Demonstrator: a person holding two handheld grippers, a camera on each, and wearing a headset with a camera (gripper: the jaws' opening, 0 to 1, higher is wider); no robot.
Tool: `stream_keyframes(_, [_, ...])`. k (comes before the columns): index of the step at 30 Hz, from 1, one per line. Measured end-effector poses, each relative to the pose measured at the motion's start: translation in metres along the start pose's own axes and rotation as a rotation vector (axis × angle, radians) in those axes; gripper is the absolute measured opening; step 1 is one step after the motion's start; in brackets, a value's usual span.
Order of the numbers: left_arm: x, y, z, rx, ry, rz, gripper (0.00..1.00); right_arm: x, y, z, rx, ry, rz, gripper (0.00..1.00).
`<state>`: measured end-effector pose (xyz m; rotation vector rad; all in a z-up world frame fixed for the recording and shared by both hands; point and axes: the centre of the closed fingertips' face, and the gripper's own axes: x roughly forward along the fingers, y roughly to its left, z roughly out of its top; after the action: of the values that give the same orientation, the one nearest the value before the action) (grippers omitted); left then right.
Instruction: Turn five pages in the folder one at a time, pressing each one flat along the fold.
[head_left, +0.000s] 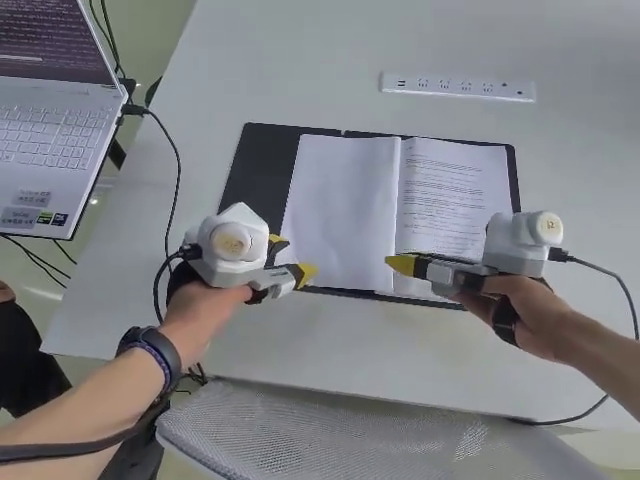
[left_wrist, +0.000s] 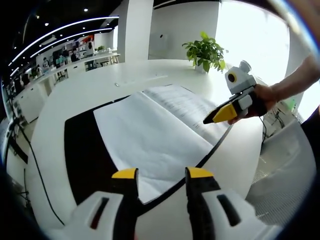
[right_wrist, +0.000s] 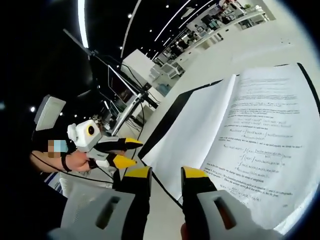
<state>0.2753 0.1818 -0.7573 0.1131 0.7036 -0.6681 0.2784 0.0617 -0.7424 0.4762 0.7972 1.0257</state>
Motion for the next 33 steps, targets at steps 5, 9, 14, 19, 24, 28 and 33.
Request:
stream_keyframes(5, [-0.005, -0.001, 0.008, 0.002, -0.015, 0.000, 0.38, -0.021, -0.009, 0.011, -0.094, -0.001, -0.068, 0.30])
stream_keyframes(9, [-0.008, 0.001, 0.015, 0.011, -0.027, 0.000, 0.41, -0.040, -0.016, 0.015, -0.148, 0.001, -0.114, 0.37])
stream_keyframes(14, [-0.012, -0.002, 0.017, 0.039, -0.024, -0.016, 0.45, -0.062, -0.020, 0.020, -0.190, -0.016, -0.160, 0.41])
stream_keyframes(19, [-0.020, -0.005, 0.022, 0.058, -0.030, -0.028, 0.49, -0.087, -0.023, 0.026, -0.245, -0.031, -0.210, 0.44])
stream_keyframes(24, [-0.029, -0.007, 0.026, 0.076, -0.036, -0.039, 0.54, -0.107, -0.024, 0.031, -0.297, -0.028, -0.250, 0.47])
stream_keyframes(28, [-0.038, -0.008, 0.031, 0.080, -0.049, -0.040, 0.58, -0.121, -0.022, 0.035, -0.317, -0.050, -0.273, 0.49])
stream_keyframes(33, [-0.045, -0.009, 0.034, 0.087, -0.058, -0.040, 0.61, -0.133, -0.020, 0.035, -0.352, -0.049, -0.298, 0.53])
